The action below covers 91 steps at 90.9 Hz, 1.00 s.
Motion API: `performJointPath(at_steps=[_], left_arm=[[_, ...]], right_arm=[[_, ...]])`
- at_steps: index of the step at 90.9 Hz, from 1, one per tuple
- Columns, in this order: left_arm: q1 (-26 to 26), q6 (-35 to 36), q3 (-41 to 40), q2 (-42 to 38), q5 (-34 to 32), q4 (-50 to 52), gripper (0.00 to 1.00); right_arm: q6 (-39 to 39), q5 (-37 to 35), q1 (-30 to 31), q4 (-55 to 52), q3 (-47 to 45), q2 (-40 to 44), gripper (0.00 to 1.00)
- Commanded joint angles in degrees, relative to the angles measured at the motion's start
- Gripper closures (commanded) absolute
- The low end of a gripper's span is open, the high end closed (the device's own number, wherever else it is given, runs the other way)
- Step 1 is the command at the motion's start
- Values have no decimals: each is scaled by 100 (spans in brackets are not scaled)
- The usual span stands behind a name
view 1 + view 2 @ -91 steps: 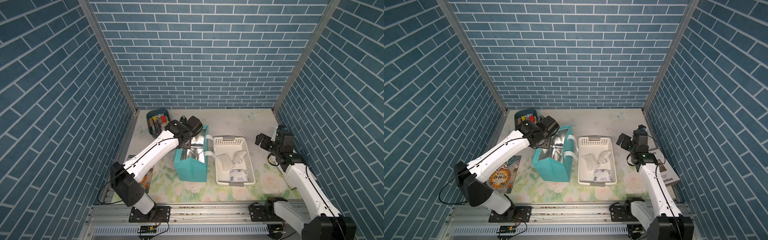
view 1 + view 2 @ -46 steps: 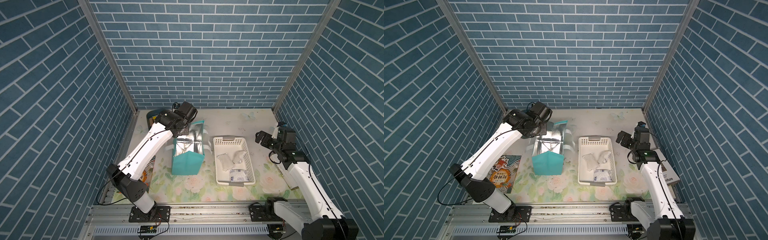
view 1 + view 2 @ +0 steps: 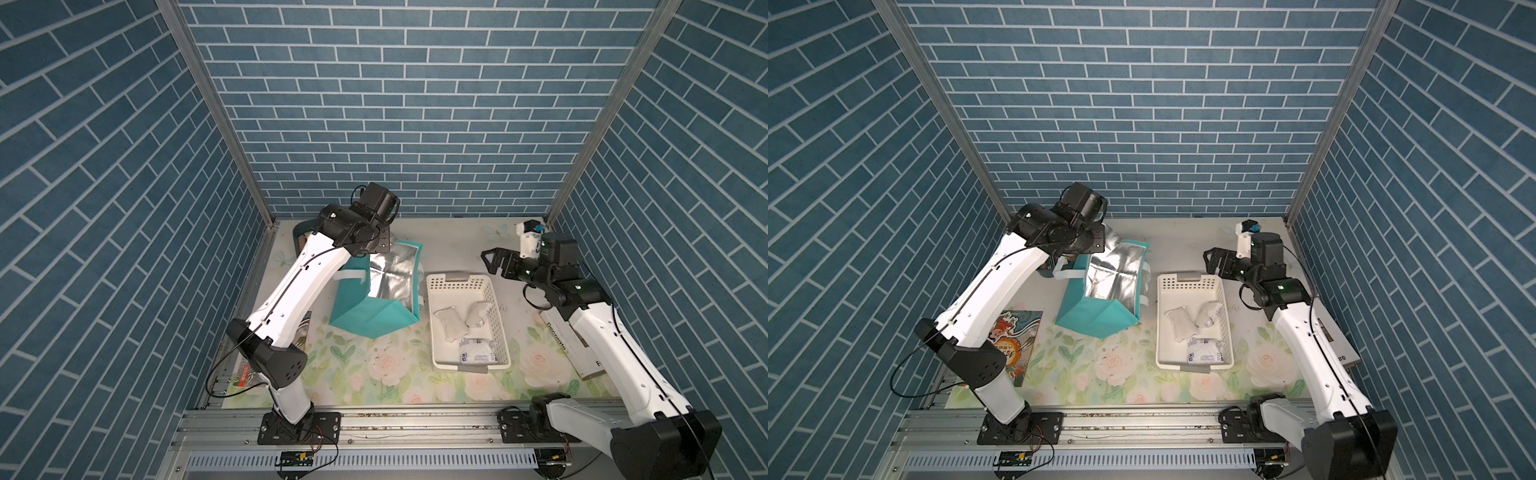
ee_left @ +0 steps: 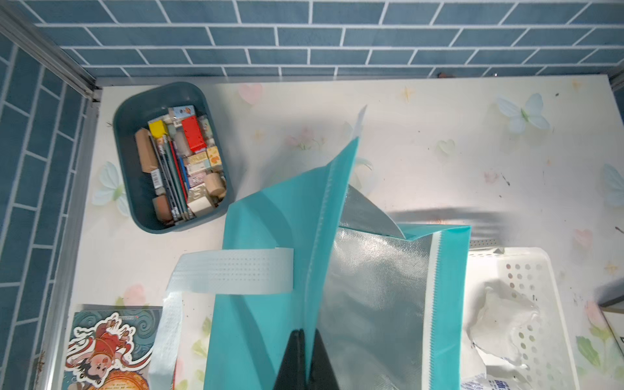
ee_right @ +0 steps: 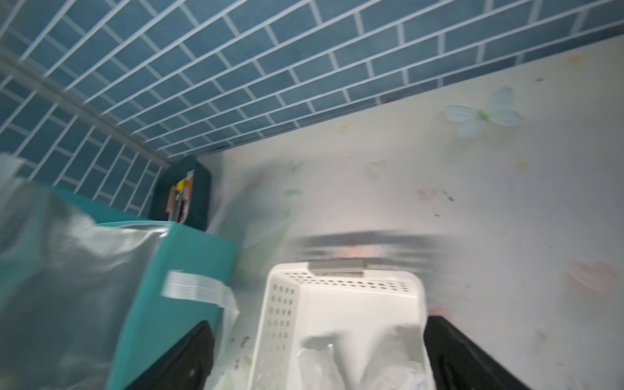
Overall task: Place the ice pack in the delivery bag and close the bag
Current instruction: Adjust the delivery bag at the center of the board.
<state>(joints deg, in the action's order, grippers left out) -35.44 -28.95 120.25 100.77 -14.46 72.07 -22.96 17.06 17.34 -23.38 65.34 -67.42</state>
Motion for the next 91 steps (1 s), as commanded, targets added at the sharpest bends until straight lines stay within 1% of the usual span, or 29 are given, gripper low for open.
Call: performJointPath(at_steps=[1,7,18,24,37,52,58,68,74,80,91], left_arm=[[-83,51,-80,101,178,-39,100],[-85,65,-56,202,196,49,100],[-103,-58,-158,177,126,73,100],[-107,-126,-106,166,90,99,100],[-119,-167,2,135,156,132,100],[-129,-271,-50,58,97,218,100],[-130,-303,17,32,6,274,100],[-117,-332,273,-31,-240,353,100],[-105,-330,467,-86,-319,360,100],[-103,-271,592,-116,-345,360,100],[-103,-237,532,-141,-371,360,100]], right_arm=[[212,620,638,-281,579,-435,0],[134,700,986,-307,790,-747,0],[-27,830,1348,-321,1032,-1287,0],[-81,682,1526,-288,1119,-1519,0],[-393,619,1708,-159,1216,-2003,0],[-464,477,1940,-273,1522,-2551,0],[-468,441,1995,-328,1630,-2663,2],[-450,296,2053,-318,1663,-2708,14],[-478,317,2073,-393,1717,-2712,15],[-481,318,2132,-223,1665,-2612,15],[-520,319,2155,-54,1547,-2560,17]])
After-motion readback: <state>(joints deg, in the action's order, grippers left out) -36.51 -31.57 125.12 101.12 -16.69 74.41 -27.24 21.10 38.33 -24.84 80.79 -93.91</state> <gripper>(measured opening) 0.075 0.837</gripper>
